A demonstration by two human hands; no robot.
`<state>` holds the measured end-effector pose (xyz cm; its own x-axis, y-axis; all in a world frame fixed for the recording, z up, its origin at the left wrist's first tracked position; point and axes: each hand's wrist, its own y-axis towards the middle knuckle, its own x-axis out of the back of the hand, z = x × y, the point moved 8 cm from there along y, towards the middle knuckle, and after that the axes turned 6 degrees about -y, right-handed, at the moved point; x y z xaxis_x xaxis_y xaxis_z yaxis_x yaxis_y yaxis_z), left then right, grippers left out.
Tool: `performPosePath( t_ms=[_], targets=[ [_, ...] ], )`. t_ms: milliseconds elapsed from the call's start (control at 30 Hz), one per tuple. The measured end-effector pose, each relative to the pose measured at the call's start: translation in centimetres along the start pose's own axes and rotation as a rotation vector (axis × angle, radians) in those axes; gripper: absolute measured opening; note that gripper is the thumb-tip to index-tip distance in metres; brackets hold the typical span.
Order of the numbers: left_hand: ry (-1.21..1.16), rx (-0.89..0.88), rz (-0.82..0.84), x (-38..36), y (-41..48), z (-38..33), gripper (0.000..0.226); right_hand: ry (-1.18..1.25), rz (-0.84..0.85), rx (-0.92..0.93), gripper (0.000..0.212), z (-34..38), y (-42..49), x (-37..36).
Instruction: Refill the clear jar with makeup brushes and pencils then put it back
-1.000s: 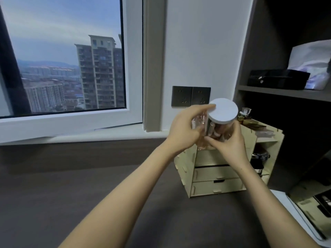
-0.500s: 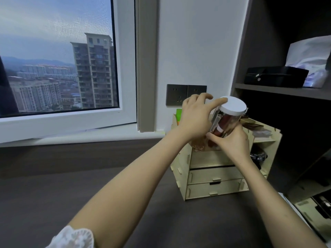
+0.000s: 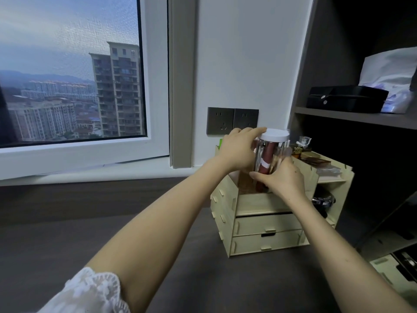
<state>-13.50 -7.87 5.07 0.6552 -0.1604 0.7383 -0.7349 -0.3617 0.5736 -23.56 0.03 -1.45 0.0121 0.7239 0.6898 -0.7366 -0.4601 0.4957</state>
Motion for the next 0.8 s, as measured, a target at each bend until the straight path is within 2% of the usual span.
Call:
performPosePath(
  t_ms=[67, 200, 367, 533, 600, 667, 733, 800],
  targets=[
    [0.017, -0.003, 0.012, -0.4, -0.1, 0.1, 0.067, -0.028, -0.002, -0.024, 0.09, -0.5, -0.1, -0.4],
    [0.137, -0.042, 0.009, -1.0, -0.3, 0.3, 0.059, -0.104, 0.024, -0.048, 0.079, -1.3, -0.6, -1.2],
    [0.344, -0.026, 0.01, -1.6, -0.4, 0.6, 0.056, -0.31, 0.011, -0.057, 0.096, -2.1, -0.5, -1.7],
    [0.355, 0.007, 0.035, -1.8, -0.7, 0.6, 0.061, -0.27, 0.035, -0.094, 0.098, -2.2, -1.2, -1.7],
    [0.315, 0.032, -0.008, -0.7, -1.1, 0.8, 0.058, -0.252, -0.032, -0.106, 0.089, -1.5, -2.3, -0.2],
    [0.235, 0.052, -0.082, 1.5, -2.2, 0.8, 0.056, -0.246, -0.192, -0.063, 0.07, -0.2, -3.7, 1.9],
    [0.177, 0.064, -0.155, 3.8, -4.0, 1.5, 0.057, -0.169, -0.339, 0.072, 0.044, 2.0, -5.8, 3.5],
    [0.109, 0.078, -0.256, 6.5, -6.4, 2.7, 0.06, 0.033, -0.329, 0.215, 0.021, 4.1, -7.4, 3.8]
  ],
)
